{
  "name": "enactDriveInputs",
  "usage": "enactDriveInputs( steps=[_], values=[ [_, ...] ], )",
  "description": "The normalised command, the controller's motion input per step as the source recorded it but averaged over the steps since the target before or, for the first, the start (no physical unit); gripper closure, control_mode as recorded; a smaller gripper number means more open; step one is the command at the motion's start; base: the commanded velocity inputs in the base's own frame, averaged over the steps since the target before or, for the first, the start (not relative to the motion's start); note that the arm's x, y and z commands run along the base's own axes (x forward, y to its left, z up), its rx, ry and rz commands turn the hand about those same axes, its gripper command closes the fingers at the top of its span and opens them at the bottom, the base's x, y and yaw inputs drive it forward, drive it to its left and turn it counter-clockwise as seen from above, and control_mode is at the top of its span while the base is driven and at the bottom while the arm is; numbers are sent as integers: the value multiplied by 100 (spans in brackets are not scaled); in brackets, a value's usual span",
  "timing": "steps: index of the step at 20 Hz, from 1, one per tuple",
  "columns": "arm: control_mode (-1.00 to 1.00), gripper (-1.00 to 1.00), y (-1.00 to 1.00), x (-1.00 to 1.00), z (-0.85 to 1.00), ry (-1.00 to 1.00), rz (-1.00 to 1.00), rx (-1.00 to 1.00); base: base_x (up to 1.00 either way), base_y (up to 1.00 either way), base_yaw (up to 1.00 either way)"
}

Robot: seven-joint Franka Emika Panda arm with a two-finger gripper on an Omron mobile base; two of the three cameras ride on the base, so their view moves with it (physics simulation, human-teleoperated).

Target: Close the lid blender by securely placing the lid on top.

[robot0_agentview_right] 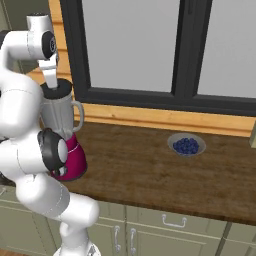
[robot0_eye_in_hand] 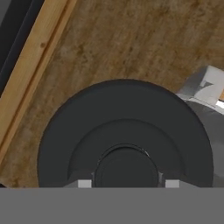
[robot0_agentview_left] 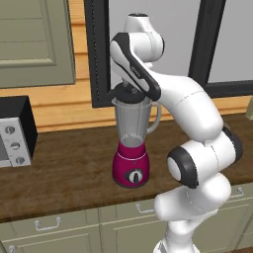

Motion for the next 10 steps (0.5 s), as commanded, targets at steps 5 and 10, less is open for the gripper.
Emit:
enactDriveInputs(
  steps=[5, 10],
  values=[
    [-100, 100, -2, -47, -12, 0, 0, 0, 0, 0, 0],
    [-100, 100, 0, -68, -2, 0, 1, 0, 0, 0, 0]
  ],
)
